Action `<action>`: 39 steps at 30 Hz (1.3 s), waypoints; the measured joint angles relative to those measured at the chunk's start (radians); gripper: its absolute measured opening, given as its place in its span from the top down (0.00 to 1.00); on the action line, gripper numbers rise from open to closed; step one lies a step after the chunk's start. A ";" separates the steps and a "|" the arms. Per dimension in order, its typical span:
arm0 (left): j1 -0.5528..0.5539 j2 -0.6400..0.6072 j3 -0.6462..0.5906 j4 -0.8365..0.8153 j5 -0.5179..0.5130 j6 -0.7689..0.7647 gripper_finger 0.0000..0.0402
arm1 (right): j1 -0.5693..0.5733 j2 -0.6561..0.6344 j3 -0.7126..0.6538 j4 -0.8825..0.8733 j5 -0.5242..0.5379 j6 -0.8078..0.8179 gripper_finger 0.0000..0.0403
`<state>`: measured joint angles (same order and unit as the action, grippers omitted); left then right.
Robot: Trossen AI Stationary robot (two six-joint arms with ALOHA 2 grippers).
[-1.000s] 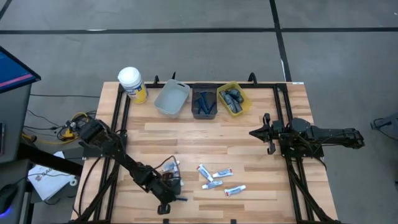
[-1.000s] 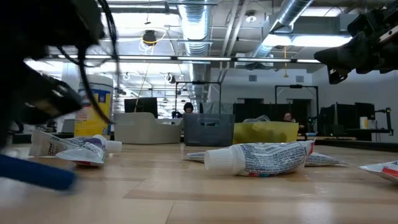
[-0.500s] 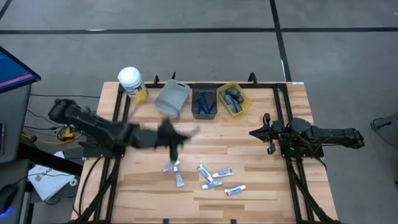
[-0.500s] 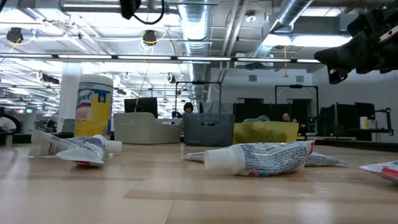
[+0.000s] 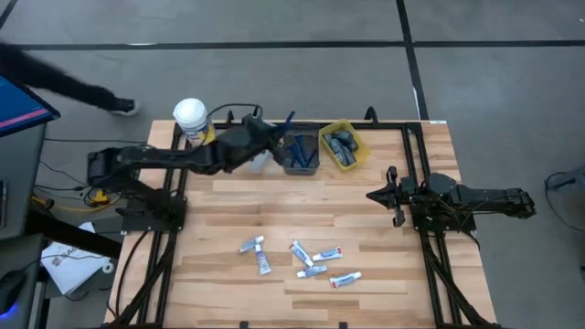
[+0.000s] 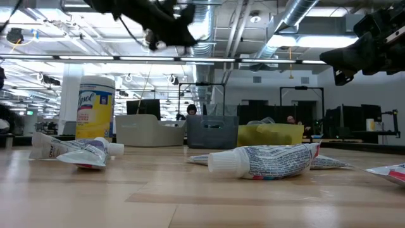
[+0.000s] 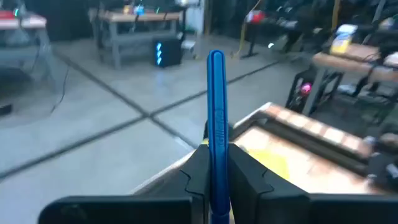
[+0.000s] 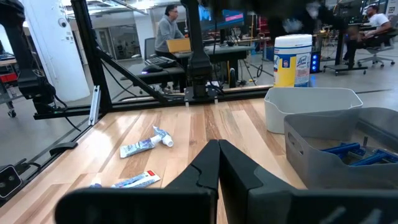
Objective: Pick & Place Travel size toiletries
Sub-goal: Put the razor into the black bin
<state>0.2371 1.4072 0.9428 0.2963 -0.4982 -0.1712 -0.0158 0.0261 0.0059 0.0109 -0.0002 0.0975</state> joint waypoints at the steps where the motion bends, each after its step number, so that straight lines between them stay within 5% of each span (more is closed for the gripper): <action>1: 0.009 0.033 0.000 0.016 0.000 -0.012 0.94 | 0.000 0.000 0.000 0.000 0.000 0.000 1.00; 17: 0.022 0.360 0.000 0.113 0.078 -0.096 0.94 | 0.000 0.000 0.000 0.000 0.000 0.000 1.00; 34: 0.021 0.410 -0.001 0.097 0.081 -0.088 0.88 | 0.000 0.000 0.000 0.000 0.000 0.000 1.00; 39: 0.008 0.410 -0.001 0.108 0.123 0.031 0.79 | 0.000 0.000 0.000 0.000 0.000 0.000 1.00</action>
<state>0.2453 1.8175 0.9421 0.4046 -0.3756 -0.1398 -0.0158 0.0261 0.0059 0.0109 0.0000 0.0978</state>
